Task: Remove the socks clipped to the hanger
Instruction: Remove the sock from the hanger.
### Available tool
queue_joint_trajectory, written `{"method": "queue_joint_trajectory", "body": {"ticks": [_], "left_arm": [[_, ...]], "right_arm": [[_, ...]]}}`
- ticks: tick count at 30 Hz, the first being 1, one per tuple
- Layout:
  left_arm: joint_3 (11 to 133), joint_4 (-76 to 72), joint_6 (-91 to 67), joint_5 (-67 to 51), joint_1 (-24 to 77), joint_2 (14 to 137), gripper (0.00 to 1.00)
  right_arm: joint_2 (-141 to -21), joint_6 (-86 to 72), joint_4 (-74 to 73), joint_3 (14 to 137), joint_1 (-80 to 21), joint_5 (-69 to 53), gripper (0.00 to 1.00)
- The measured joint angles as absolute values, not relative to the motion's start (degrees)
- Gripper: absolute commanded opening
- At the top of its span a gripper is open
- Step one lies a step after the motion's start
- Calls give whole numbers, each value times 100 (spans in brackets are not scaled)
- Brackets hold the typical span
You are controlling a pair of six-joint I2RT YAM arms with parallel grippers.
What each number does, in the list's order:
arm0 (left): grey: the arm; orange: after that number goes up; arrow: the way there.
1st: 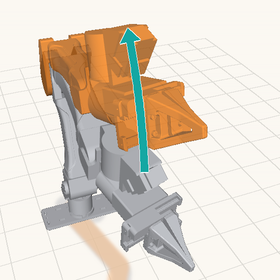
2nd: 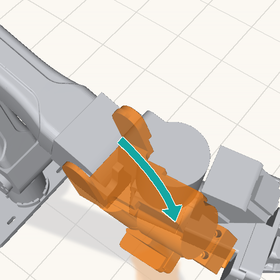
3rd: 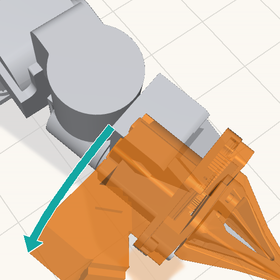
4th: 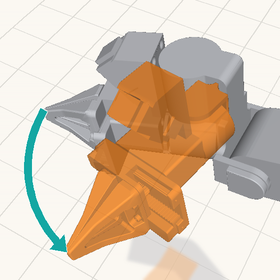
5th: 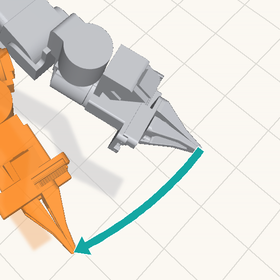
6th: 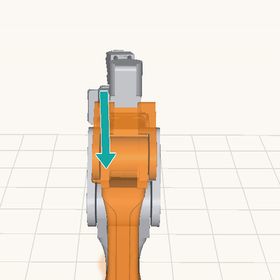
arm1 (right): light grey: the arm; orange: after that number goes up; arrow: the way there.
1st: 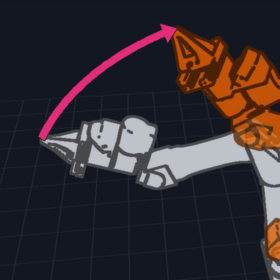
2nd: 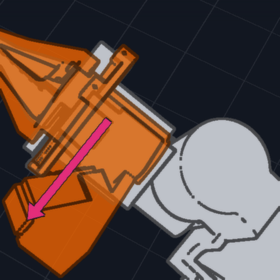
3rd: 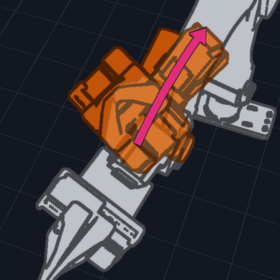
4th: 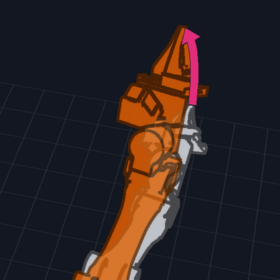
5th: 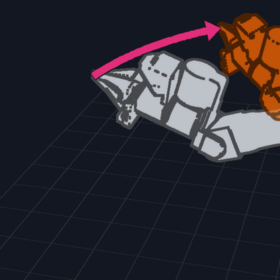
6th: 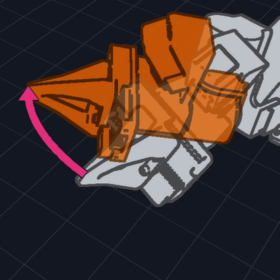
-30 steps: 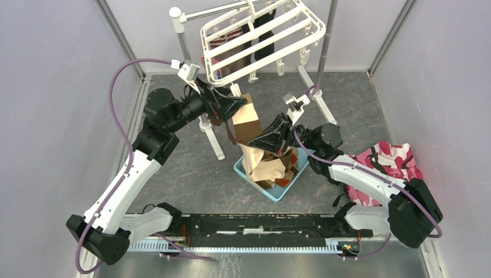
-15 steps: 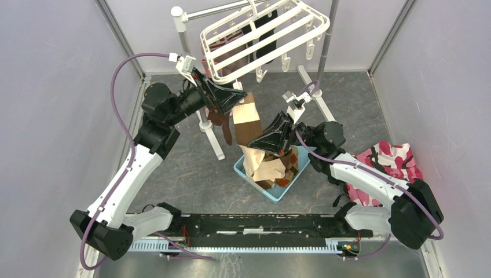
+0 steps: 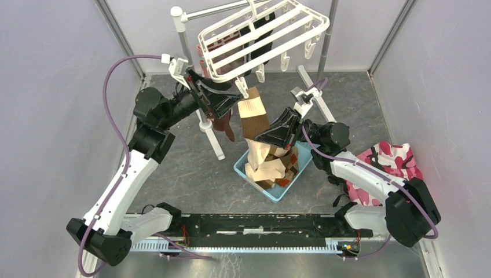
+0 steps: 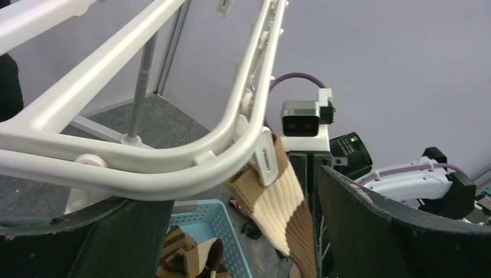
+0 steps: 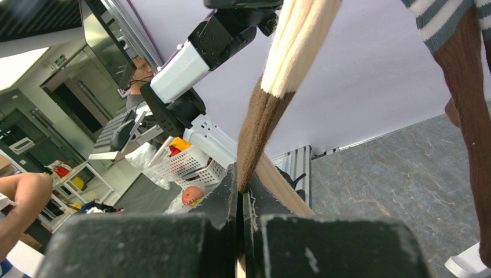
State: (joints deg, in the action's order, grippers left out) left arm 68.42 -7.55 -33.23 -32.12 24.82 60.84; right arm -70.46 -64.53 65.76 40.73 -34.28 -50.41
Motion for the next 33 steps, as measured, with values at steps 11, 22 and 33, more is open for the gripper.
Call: {"method": "queue_joint_trajectory", "body": {"ticks": [11, 22, 33], "left_arm": [[6613, -919, -3323, -3371, 2482, 5907, 98], [5566, -565, -3111, -3916, 2482, 5146, 93], [5245, -746, -3044, -4322, 2482, 4888, 99]], "right_arm": [[-7286, -6934, 7185, 3962, -3597, -5050, 0], [-7861, -7592, 8029, 3966, -3822, -5028, 0], [-8458, -8606, 8429, 4005, -3896, -4982, 0]]}}
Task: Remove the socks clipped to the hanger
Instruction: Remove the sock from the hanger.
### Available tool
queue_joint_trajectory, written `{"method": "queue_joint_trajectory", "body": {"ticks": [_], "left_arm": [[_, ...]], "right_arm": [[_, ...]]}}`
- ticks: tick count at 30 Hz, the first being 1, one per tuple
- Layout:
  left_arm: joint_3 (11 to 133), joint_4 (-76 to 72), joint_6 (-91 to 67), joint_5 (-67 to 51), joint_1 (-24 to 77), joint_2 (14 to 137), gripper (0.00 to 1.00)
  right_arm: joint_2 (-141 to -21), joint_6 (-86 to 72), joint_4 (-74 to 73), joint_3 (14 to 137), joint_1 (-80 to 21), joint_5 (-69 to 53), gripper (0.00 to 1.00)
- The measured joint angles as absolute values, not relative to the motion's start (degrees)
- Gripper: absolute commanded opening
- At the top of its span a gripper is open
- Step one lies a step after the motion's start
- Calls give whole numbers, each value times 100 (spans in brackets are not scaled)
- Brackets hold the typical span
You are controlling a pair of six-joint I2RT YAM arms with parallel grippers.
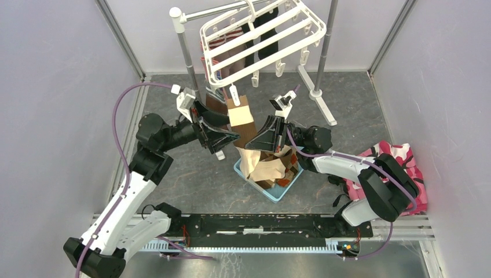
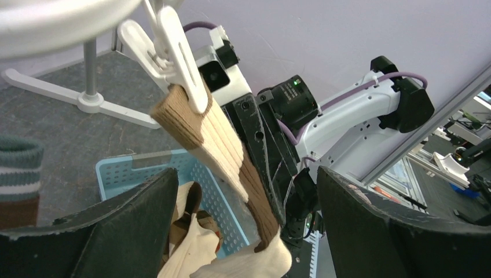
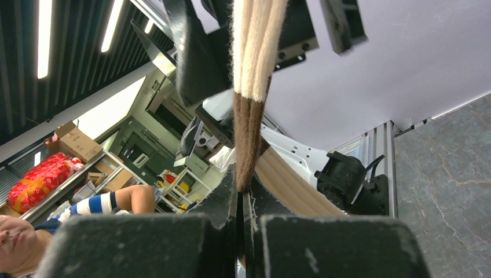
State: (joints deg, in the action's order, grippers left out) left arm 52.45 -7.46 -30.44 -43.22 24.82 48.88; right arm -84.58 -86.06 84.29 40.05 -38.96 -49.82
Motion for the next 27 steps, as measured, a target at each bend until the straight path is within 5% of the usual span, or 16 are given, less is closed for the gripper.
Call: {"method": "queue_joint_trajectory", "body": {"ticks": [27], "left_arm": [[5693, -2285, -3924, -4198, 2488, 5964, 87]], "right_arm": [[-8674, -8737, 8569, 4381, -4324, -4963, 0]]}}
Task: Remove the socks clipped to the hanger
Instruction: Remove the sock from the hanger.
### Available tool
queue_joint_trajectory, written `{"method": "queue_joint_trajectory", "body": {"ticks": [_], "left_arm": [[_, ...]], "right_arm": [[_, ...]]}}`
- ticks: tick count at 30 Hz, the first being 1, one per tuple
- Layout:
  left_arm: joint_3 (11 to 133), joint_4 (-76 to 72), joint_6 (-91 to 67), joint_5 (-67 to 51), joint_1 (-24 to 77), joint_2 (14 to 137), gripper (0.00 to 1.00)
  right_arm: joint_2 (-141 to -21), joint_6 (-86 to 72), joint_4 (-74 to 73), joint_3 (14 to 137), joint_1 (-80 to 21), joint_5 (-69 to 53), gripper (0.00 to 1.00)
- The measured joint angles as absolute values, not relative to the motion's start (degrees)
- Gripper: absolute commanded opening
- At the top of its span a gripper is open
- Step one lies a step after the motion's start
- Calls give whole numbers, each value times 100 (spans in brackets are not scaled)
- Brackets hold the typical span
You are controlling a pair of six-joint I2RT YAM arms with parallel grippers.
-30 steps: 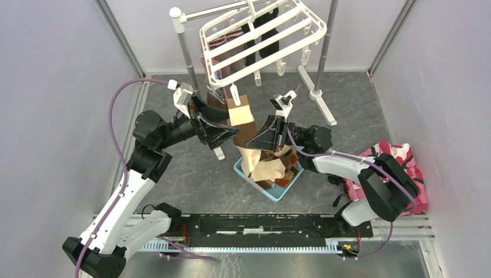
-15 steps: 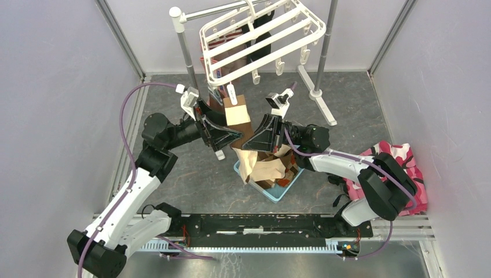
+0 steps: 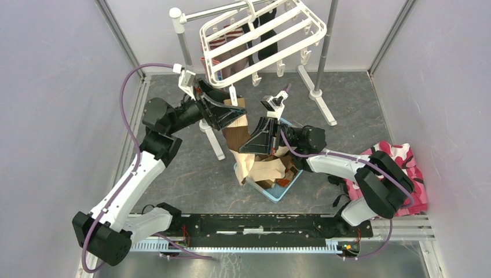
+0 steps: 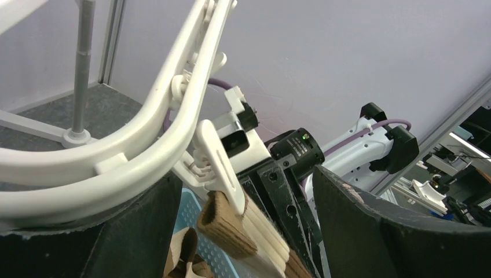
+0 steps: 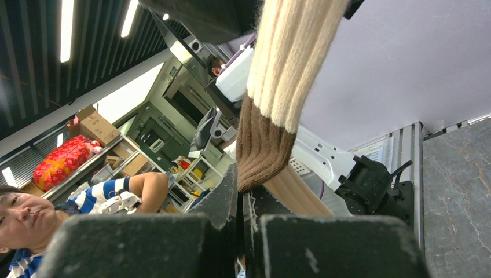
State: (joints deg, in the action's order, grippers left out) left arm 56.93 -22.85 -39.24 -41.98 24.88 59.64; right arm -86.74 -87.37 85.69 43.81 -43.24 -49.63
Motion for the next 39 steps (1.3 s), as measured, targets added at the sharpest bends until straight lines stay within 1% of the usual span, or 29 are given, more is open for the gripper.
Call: {"method": "queue_joint_trajectory", "body": {"ticks": [3, 8, 15, 21, 23, 24, 28, 33, 34, 35, 37, 38, 39], "left_arm": [[5916, -2285, -3933, -4180, 2488, 6088, 86], [6064, -2276, -3931, -4038, 2486, 6180, 81], [6169, -2132, -3931, -3691, 2482, 6278, 71], [6276, -1905, -4016, -3424, 2482, 6329, 68], [6318, -1863, -4069, -3367, 2482, 6329, 65], [6348, -1835, -4084, -3323, 2482, 6326, 60], [6399, -1734, -4125, -3205, 2482, 6298, 58], [6399, -1605, -4132, -3103, 2482, 6257, 58], [6399, -1592, -4132, -3079, 2482, 6250, 55], [6399, -1588, -4130, -3050, 2482, 6246, 47], [6399, -1584, -4143, -3024, 2482, 6241, 35], [6399, -1588, -4147, -3024, 2482, 6235, 27], [6399, -1592, -4150, -3030, 2482, 6228, 16]], "right_arm": [[-8676, -8737, 8569, 4379, -4331, -4952, 0], [-8674, -8737, 8569, 4379, -4329, -4950, 0], [-8674, -8737, 8571, 4375, -4329, -4950, 0], [-8676, -8731, 8569, 4359, -4333, -4947, 0], [-8674, -8726, 8571, 4359, -4340, -4945, 0], [-8676, -8724, 8571, 4359, -4344, -4943, 0], [-8726, -8722, 8589, 4359, -4357, -4901, 0], [-8792, -8722, 8591, 4359, -4392, -4888, 0], [-8794, -8722, 8591, 4359, -4394, -4888, 0], [-8794, -8720, 8593, 4359, -4394, -4886, 0], [-8794, -8718, 8597, 4359, -4394, -4882, 0], [-8794, -8718, 8600, 4359, -4394, -4880, 0], [-8794, -8711, 8602, 4359, -4394, -4880, 0]]}}
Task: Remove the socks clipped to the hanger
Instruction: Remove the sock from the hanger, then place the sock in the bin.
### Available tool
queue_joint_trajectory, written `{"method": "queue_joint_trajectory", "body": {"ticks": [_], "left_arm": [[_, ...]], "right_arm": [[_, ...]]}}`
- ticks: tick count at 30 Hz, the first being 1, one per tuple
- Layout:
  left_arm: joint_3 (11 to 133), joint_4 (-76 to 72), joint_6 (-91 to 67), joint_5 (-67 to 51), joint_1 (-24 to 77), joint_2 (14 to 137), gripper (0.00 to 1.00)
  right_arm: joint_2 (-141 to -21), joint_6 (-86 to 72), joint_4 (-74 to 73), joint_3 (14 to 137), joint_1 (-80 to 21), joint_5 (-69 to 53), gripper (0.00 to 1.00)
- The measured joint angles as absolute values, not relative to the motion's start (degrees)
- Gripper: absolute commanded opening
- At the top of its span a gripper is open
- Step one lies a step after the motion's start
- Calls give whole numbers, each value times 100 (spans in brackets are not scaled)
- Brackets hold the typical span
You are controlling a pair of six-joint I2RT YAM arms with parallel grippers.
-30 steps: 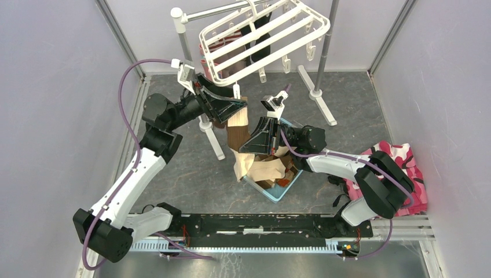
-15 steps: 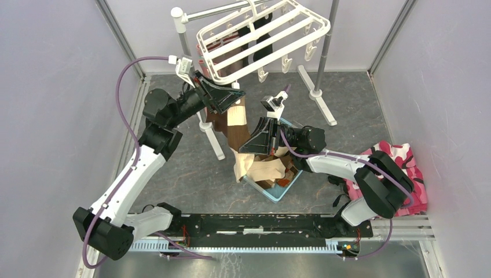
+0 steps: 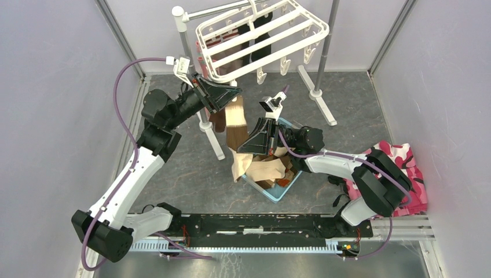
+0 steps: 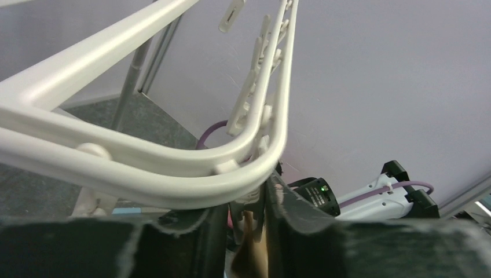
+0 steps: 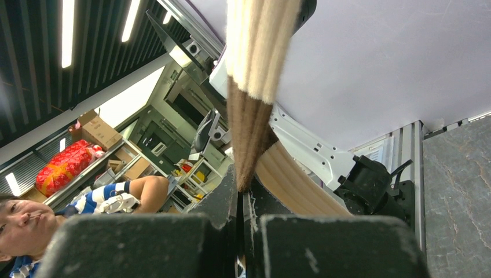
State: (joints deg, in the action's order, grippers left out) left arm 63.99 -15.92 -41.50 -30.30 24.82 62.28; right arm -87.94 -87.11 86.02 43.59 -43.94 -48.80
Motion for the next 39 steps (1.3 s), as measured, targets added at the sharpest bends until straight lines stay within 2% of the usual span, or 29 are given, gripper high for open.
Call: {"method": "queue_joint_trajectory", "body": {"ticks": [1, 2, 6, 8, 12, 16, 22, 30, 36, 39], "left_arm": [[6399, -1599, -4134, -3024, 2482, 6219, 6], [6403, -1605, -4119, -3022, 2480, 6215, 3], [6403, -1621, -4086, -3004, 2440, 6208, 2], [6403, -1614, -4082, -3006, 2434, 6193, 2], [6403, -1597, -4062, -3011, 2434, 6128, 2], [6401, -1592, -4056, -3015, 2434, 6064, 2], [6311, -1577, -4021, -3057, 2434, 5983, 2], [6259, -1575, -3819, -3212, 2423, 5907, 2], [6219, -1575, -3741, -3216, 2423, 5859, 2], [6204, -1573, -3741, -3225, 2423, 5857, 2]], "right_arm": [[-8794, -8694, 8602, 4359, -4394, -4882, 0], [-8794, -8670, 8604, 4357, -4399, -4912, 0], [-8753, -8298, 8458, 4353, -4425, -4971, 0], [-8573, -7776, 7876, 4342, -4416, -5006, 0], [-7793, -5771, 5216, 4462, -4303, -4727, 0], [-7120, -3736, 2425, 4967, -4123, -3732, 0], [-6486, -2143, 191, 4952, -3896, -2263, 2], [-6696, -1378, -1149, 4383, -3671, -751, 10], [-7323, -1234, -1151, 3942, -3599, -154, 27], [-7570, -1201, -1041, 3852, -3599, 51, 32]]}}
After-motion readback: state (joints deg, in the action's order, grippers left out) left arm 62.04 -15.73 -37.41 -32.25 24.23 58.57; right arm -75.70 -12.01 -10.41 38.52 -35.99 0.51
